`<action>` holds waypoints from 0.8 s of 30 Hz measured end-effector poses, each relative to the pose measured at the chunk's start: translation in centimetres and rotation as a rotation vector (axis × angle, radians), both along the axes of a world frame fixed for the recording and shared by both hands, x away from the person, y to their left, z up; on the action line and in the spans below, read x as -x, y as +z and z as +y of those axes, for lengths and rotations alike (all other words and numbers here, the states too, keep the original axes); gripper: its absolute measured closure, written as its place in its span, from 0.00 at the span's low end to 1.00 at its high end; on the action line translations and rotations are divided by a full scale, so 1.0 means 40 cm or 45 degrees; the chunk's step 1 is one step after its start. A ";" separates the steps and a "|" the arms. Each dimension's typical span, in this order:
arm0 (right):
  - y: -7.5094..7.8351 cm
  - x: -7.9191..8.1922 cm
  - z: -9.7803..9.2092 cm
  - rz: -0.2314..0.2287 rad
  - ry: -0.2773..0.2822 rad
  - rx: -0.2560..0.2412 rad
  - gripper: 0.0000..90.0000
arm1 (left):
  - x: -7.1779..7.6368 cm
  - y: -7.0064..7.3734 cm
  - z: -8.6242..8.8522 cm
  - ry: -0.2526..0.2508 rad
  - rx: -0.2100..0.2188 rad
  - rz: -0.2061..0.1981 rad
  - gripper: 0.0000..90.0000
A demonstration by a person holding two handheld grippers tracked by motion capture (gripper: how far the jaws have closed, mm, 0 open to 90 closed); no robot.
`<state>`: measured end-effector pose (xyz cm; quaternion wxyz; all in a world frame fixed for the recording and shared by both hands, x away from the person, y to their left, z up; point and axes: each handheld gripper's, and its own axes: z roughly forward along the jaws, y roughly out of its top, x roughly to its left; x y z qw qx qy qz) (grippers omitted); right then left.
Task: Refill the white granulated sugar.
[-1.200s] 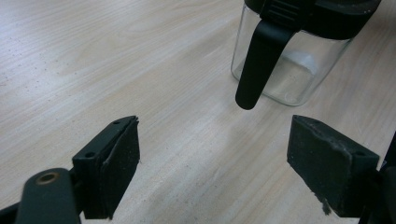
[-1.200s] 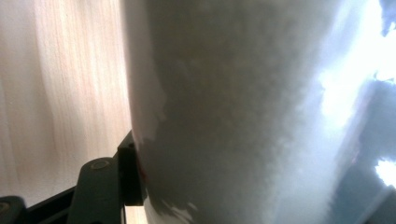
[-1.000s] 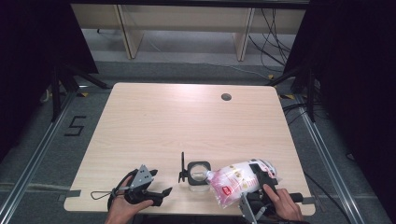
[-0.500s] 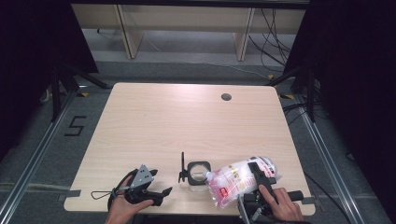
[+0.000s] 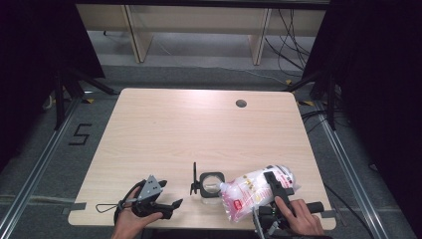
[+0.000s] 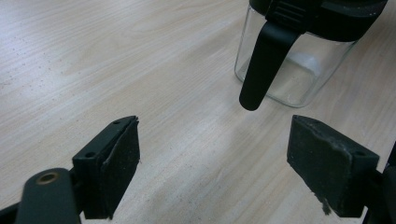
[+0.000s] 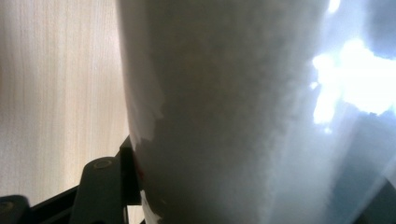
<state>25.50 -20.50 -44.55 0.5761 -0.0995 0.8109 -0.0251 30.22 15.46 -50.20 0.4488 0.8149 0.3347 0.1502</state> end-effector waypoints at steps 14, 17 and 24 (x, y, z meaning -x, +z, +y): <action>0.000 -0.002 0.005 -0.042 0.006 0.036 0.43 | 0.000 -0.001 0.002 0.018 0.016 0.004 0.18; -0.003 0.000 0.007 -0.054 -0.004 0.022 0.43 | 0.001 -0.001 0.000 0.009 0.005 0.004 0.18; 0.004 -0.001 0.014 -0.071 0.024 0.073 0.43 | 0.001 0.000 0.001 0.019 0.004 0.002 0.19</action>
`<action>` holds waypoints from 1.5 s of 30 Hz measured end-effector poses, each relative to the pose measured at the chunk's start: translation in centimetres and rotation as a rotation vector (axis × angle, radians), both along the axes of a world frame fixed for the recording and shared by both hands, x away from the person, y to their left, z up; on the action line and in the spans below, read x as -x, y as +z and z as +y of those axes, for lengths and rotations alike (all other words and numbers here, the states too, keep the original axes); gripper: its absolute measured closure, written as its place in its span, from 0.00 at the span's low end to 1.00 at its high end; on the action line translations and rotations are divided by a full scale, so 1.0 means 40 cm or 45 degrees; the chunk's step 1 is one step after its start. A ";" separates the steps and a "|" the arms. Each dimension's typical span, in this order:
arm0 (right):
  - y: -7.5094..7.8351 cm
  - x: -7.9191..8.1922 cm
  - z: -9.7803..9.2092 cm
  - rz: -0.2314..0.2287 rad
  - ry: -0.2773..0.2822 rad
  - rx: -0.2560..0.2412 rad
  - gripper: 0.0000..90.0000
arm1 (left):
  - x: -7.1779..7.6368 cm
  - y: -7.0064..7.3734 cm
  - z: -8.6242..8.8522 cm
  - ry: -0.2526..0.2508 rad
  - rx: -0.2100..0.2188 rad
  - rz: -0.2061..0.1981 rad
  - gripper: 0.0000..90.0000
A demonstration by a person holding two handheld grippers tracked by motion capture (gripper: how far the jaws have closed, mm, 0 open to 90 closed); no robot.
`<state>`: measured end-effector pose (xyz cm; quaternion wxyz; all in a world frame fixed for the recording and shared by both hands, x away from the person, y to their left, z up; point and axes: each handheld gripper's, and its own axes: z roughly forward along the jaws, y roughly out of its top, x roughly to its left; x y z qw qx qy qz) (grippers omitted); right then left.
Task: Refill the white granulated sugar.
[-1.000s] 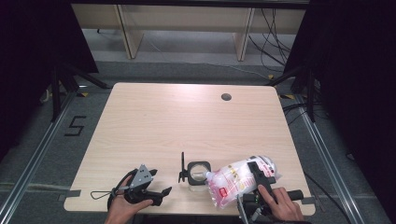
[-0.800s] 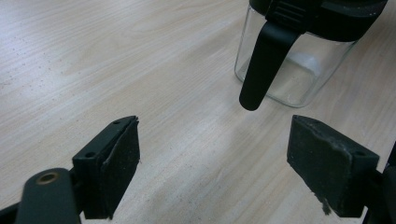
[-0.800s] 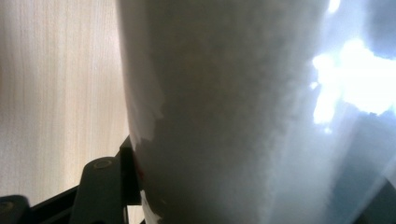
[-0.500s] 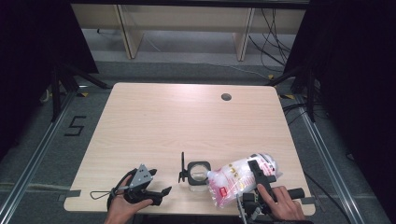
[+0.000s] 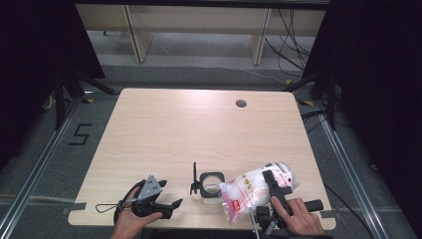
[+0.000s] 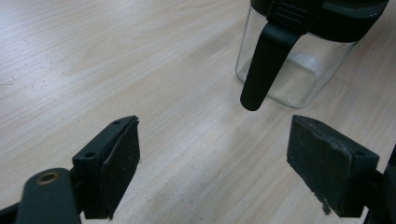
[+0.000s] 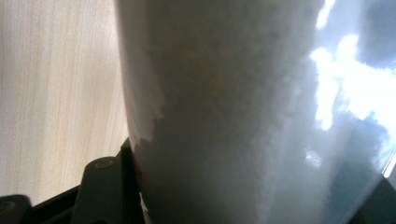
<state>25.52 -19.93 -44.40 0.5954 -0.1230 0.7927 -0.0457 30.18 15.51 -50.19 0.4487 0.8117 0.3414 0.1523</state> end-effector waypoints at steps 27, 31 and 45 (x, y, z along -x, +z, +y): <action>0.012 0.003 0.003 -0.026 0.015 0.047 0.44 | -0.001 0.002 0.002 -0.012 -0.024 0.002 0.18; 0.013 0.002 0.000 -0.020 0.007 0.018 0.44 | -0.003 0.001 0.002 -0.015 -0.017 -0.015 0.18; 0.009 0.004 0.000 -0.023 -0.013 0.009 0.44 | -0.002 0.001 0.003 -0.018 -0.020 0.001 0.19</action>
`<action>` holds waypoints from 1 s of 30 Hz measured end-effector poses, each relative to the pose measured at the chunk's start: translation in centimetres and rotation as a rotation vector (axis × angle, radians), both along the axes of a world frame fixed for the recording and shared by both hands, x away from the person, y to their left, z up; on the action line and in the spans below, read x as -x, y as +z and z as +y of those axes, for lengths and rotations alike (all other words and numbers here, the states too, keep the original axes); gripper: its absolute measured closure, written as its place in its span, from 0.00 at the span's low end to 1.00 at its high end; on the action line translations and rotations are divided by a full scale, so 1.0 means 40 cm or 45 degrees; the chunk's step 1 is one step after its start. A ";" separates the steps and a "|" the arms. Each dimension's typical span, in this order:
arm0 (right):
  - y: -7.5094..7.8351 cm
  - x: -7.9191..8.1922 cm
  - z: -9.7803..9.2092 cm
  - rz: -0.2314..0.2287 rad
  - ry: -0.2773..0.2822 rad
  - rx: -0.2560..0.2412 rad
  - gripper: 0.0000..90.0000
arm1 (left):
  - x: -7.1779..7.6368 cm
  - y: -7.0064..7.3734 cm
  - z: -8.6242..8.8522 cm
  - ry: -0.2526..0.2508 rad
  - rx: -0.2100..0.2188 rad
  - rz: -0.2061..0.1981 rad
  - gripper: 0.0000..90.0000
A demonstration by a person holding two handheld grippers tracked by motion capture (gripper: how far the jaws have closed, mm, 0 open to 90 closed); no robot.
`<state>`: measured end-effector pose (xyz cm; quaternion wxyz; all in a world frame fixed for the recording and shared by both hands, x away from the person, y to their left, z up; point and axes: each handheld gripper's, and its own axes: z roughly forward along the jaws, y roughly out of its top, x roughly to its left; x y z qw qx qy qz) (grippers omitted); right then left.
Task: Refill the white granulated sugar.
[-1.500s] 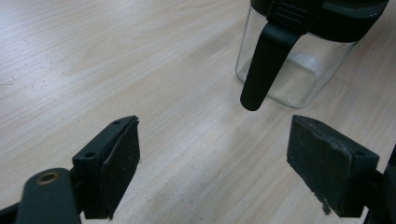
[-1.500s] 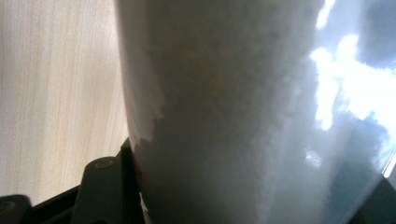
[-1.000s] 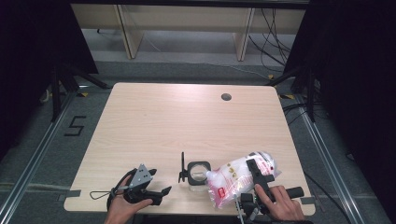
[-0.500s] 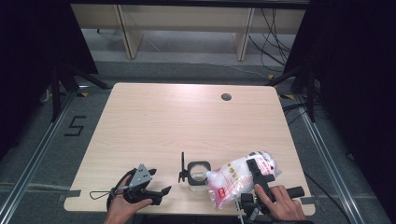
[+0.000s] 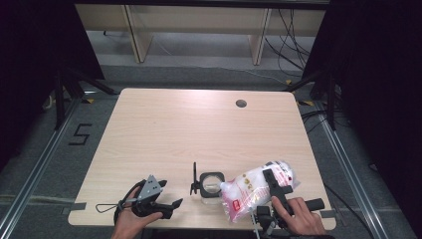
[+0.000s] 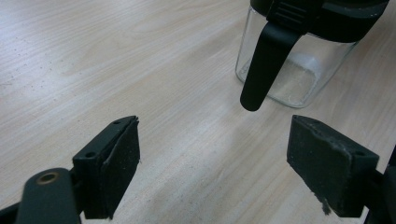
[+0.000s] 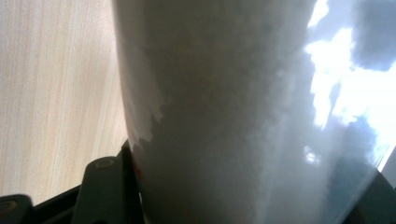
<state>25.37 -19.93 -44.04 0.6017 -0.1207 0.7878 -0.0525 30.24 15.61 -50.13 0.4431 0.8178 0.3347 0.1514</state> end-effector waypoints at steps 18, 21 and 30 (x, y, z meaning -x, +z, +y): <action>0.005 -0.002 0.009 -0.010 0.014 0.047 0.44 | -0.002 0.001 0.000 -0.008 -0.006 -0.025 0.19; 0.005 -0.003 0.009 -0.012 0.021 0.053 0.44 | -0.002 0.003 0.002 -0.005 -0.027 -0.023 0.19; 0.006 -0.001 0.007 0.002 0.025 0.016 0.44 | -0.002 0.003 0.002 -0.005 -0.024 -0.027 0.19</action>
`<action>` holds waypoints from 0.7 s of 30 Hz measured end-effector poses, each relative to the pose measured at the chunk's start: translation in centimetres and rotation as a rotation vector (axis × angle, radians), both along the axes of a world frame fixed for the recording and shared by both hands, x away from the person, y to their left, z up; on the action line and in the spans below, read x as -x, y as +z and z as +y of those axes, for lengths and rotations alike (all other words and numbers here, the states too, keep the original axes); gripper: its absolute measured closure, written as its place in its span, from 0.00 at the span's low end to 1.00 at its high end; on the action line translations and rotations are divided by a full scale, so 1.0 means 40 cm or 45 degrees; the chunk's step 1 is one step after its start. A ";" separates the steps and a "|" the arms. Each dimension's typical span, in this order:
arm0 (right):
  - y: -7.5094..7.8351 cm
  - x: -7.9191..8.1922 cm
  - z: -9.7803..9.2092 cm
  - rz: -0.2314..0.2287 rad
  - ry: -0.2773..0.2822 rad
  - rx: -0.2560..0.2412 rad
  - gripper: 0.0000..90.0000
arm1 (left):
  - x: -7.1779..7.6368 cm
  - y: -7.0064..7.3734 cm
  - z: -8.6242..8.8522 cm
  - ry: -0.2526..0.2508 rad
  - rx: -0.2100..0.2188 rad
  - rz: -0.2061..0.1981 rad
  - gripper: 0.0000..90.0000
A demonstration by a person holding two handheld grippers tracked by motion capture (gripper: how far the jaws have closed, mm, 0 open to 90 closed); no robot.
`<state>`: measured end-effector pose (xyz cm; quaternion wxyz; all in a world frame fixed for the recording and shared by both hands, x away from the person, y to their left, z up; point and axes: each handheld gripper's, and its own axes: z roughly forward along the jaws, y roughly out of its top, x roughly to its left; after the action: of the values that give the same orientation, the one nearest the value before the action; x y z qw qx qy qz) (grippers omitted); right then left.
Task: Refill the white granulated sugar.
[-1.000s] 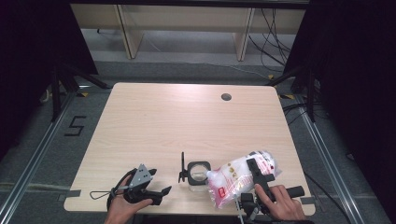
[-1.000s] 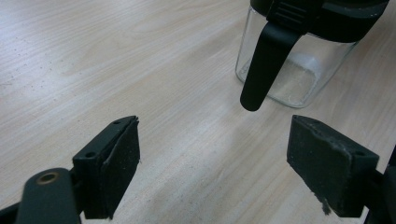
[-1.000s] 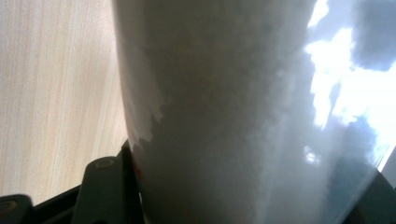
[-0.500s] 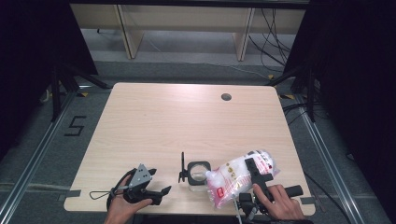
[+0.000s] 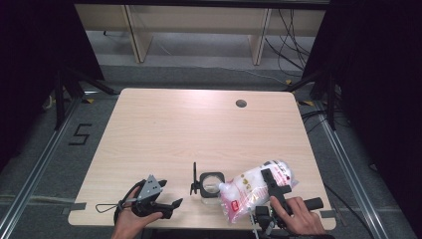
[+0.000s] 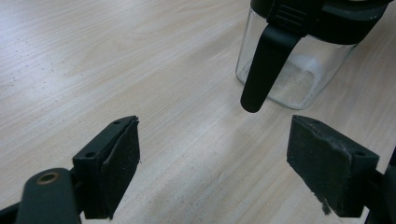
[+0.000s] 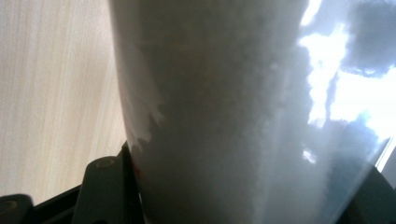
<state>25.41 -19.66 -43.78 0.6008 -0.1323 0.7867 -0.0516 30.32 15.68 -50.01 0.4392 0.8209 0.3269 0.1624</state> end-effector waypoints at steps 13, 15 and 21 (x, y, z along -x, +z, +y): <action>-0.001 -0.001 -0.005 0.000 0.010 -0.030 0.44 | 0.003 -0.002 -0.003 0.012 0.035 0.012 0.19; 0.008 -0.001 -0.005 0.029 0.000 -0.028 0.44 | 0.001 0.000 0.000 0.001 0.015 0.009 0.19; 0.005 -0.005 -0.007 0.035 -0.007 -0.049 0.44 | 0.001 0.001 0.000 0.003 0.021 0.008 0.19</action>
<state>25.62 -19.93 -43.59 0.5921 -0.1194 0.7962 -0.0362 30.28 15.68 -49.99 0.4446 0.8175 0.3305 0.1575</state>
